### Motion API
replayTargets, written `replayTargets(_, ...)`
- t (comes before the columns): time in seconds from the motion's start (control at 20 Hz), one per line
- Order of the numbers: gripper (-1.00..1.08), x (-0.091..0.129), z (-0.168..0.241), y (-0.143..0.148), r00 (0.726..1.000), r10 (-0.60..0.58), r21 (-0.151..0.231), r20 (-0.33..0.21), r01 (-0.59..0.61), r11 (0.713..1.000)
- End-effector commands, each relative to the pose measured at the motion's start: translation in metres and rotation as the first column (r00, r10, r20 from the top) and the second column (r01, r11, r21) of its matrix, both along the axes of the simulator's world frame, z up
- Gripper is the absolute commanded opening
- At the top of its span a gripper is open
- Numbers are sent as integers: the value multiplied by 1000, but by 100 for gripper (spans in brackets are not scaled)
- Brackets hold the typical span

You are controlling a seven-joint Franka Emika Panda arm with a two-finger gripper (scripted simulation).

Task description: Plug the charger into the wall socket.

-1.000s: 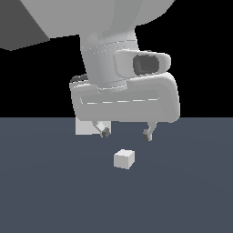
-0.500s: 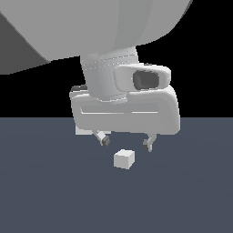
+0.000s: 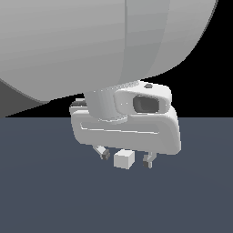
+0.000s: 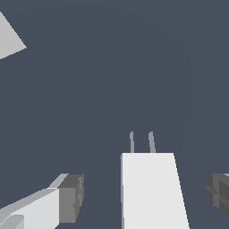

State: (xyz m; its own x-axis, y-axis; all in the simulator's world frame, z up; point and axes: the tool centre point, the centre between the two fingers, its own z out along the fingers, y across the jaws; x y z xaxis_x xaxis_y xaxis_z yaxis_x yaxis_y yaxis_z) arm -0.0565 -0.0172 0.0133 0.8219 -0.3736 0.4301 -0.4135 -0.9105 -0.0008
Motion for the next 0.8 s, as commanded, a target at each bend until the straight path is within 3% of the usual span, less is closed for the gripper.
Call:
replayTargets(0.0,-100,0,-1,0,1000,0,0,1,0,1000)
replayTargets(0.75,-100,2,2,2,1000,23,0,2,-23,1000)
